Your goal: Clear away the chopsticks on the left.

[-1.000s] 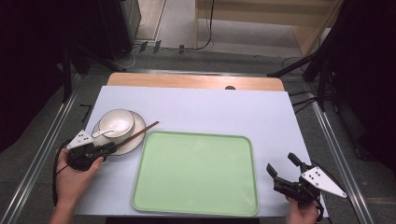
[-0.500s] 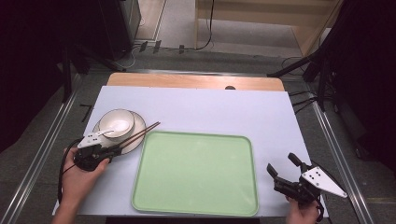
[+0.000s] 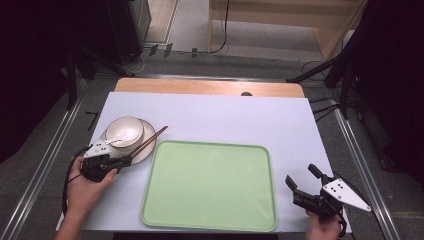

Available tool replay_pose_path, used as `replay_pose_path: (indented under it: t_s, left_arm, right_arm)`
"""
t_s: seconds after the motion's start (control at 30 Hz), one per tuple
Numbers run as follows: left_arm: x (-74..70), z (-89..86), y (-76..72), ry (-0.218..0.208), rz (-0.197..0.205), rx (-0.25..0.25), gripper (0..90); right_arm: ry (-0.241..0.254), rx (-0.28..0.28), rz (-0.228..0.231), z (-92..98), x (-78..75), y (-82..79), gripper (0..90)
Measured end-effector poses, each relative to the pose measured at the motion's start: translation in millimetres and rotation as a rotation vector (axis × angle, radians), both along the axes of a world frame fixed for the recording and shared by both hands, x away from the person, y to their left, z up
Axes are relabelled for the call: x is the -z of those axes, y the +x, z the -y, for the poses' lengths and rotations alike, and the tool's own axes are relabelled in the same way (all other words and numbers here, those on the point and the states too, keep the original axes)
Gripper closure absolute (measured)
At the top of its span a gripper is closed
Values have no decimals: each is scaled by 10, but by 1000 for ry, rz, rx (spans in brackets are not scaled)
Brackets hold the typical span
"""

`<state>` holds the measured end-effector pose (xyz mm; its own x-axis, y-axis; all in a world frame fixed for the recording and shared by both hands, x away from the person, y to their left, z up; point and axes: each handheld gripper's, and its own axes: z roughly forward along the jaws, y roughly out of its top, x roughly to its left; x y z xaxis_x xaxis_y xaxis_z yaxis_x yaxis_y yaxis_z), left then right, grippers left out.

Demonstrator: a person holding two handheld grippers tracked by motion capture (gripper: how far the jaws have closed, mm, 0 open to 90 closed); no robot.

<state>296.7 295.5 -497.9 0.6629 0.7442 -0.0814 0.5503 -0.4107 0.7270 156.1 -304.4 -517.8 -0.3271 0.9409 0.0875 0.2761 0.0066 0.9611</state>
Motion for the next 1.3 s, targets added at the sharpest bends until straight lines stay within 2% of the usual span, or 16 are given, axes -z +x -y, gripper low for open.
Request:
replay_pose_path:
  t_s: [0.1,0.17,0.3,0.37,0.53,0.67,0.73,0.8,0.93,1.1,1.3]
  left_arm:
    - [-65,19,-48,-12,24,-13,854]
    - [-99,41,-78,-35,9,-7,855]
    - [-132,120,-157,-44,1,5,855]
    - [-150,224,-254,-58,2,13,855]
    - [-142,372,-389,-90,-12,9,854]
    - [-26,586,-583,-115,-48,5,854]
    - [9,625,-618,-118,-50,0,854]
    - [102,702,-674,-132,-76,-14,854]
    - [156,756,-706,-156,-97,-27,853]
    - [230,911,-745,-141,-112,-23,853]
    - [280,916,-736,-133,-126,-26,848]
  right_arm:
    - [2,3,2,7,1,1,130]
    - [5,3,1,9,1,1,130]
    - [4,3,2,14,-4,-3,130]
    - [5,3,5,17,-5,-3,130]
    - [5,-2,5,12,-3,-1,130]
    - [7,-3,6,5,-6,-2,130]
    - [6,-4,7,2,-7,-1,130]
    - [6,-4,7,-2,-7,1,130]
    - [8,-6,5,-8,-9,1,130]
    - [7,-7,3,-1,0,9,130]
    - [8,-6,5,8,1,6,130]
